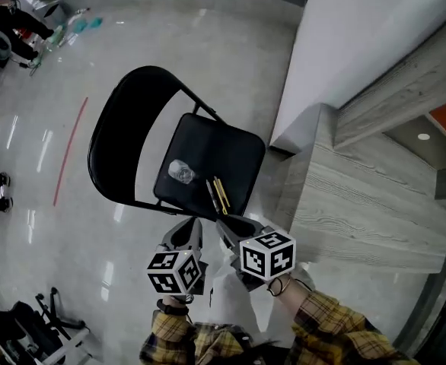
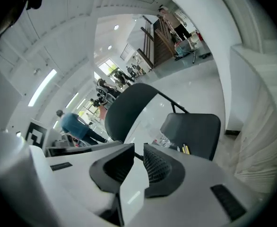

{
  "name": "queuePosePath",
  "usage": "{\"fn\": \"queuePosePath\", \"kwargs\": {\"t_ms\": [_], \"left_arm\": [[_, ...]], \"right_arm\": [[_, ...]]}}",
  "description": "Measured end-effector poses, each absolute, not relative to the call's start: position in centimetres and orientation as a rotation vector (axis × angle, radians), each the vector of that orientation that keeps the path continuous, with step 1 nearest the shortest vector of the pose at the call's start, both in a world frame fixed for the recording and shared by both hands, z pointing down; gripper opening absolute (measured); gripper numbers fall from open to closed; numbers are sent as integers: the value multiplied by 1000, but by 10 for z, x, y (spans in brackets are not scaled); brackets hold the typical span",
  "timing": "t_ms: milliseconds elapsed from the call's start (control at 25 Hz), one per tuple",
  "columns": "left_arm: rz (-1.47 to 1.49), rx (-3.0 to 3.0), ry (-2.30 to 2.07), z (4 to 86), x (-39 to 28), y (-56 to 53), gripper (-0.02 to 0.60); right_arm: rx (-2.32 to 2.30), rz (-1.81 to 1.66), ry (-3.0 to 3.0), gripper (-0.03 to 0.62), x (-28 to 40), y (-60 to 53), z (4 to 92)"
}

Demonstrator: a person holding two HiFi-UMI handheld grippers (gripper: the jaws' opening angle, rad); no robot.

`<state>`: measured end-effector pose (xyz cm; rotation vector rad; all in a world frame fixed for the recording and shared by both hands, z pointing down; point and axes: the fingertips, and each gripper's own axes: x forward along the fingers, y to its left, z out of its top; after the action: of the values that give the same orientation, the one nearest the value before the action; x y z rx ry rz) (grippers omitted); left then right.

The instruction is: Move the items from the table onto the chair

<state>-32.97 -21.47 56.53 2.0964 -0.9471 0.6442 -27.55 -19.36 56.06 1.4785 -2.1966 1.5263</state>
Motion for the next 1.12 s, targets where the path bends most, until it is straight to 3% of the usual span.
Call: {"fn": "queuePosePath", "kwargs": {"t_ms": [320, 840, 1120], "left_arm": [[635, 2265, -806, 482, -208, -164, 3], [600, 2529, -403, 380, 65, -2, 3], [544, 2560, -257, 353, 167, 101, 3]], "right_arm": [[1717, 1531, -2302, 55, -147, -124, 447], [2195, 1280, -2186, 55, 129, 61, 370], [2276, 1069, -2177, 55, 226, 166, 334]]}}
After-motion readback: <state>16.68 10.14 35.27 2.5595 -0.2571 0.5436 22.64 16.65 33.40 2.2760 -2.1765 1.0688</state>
